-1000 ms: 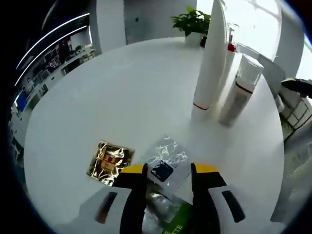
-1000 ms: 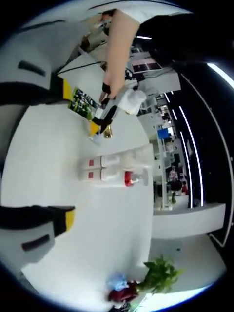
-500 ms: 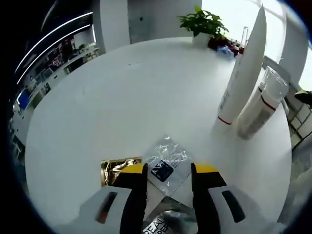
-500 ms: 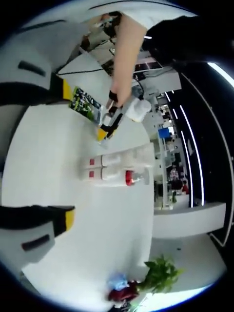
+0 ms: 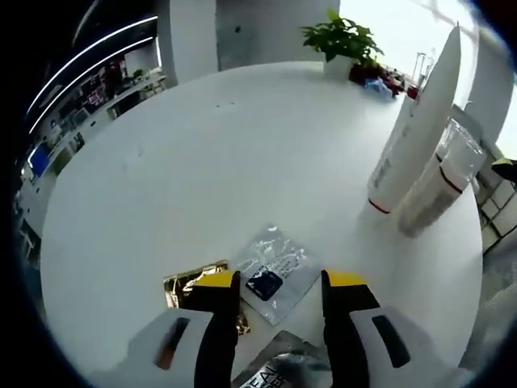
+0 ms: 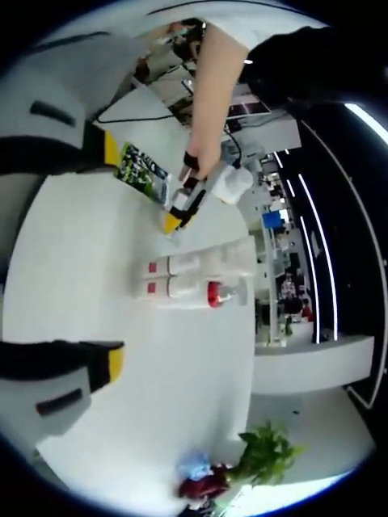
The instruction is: Arrange the skincare products in the storage area until every visible bottle or jar stands upright without overlapping.
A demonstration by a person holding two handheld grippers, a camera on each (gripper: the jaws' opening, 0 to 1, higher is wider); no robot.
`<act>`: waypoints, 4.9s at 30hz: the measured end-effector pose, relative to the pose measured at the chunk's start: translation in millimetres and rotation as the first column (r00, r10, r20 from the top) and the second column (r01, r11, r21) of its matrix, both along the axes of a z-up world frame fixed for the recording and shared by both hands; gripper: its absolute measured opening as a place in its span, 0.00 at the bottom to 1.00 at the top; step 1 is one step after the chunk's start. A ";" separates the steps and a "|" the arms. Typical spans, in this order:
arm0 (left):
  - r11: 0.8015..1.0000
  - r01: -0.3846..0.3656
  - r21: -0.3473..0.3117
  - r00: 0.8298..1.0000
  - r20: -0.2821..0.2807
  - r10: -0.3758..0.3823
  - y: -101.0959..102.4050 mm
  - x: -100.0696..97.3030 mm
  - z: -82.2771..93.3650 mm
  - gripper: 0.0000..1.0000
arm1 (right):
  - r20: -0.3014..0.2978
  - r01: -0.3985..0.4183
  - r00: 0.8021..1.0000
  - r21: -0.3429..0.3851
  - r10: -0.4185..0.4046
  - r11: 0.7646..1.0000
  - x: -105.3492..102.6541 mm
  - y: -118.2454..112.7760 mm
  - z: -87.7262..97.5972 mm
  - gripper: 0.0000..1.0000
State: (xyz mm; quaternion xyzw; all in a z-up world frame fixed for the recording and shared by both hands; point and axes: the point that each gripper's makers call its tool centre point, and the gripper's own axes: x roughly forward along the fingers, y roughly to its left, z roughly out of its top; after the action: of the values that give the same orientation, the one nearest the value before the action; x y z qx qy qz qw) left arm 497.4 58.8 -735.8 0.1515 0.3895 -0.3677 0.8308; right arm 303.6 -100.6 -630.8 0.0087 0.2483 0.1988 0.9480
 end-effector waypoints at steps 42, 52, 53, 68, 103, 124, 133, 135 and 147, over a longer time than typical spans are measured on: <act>0.967 -0.249 -0.045 0.968 -0.043 0.247 90.7 -109.5 22.9 0.71 | 0.022 -0.067 0.997 0.004 0.067 0.998 -5.2 14.0 5.0 0.86; 0.945 -0.316 -0.082 0.949 -0.050 0.312 104.5 -140.6 36.9 0.81 | 0.029 -0.086 0.996 0.002 0.085 0.996 -7.9 16.8 5.6 0.86; 0.944 -0.320 -0.084 0.947 -0.048 0.317 106.2 -143.4 37.3 0.81 | 0.030 -0.086 0.996 0.002 0.086 0.996 -8.1 16.3 5.4 0.86; 0.910 -0.395 -0.128 0.919 -0.069 0.389 119.0 -197.8 48.9 0.94 | 0.035 -0.087 0.996 0.014 0.087 0.996 -8.6 14.2 7.6 0.86; 0.901 -0.423 -0.097 0.905 -0.093 0.415 105.6 -218.0 52.0 0.97 | 0.044 -0.113 0.993 -0.006 0.113 0.994 -8.3 14.1 8.9 0.85; 0.817 -0.577 -0.004 0.812 -0.112 0.573 65.1 -138.2 6.0 0.97 | 0.041 -0.108 0.993 0.021 0.107 0.994 -7.8 14.3 9.4 0.84; 0.792 -0.605 0.082 0.783 -0.121 0.610 68.0 -119.5 -13.6 0.97 | 0.035 -0.085 0.996 0.043 0.084 0.995 -6.3 11.6 9.8 0.84; 0.788 -0.608 0.096 0.779 -0.119 0.616 69.3 -117.4 -16.1 0.97 | 0.033 -0.081 0.996 0.045 0.080 0.996 -6.1 11.2 10.0 0.84; 0.785 -0.608 0.116 0.782 -0.077 0.618 74.0 -117.7 -12.6 0.94 | 0.029 -0.057 0.998 0.054 0.055 0.997 -4.6 8.5 9.0 0.83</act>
State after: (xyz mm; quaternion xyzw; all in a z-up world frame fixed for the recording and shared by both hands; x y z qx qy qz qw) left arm 379.7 132.8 -748.4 0.0312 0.4783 -0.0685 0.8749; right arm 298.9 -92.2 -621.8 0.0249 0.2301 0.2322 0.9447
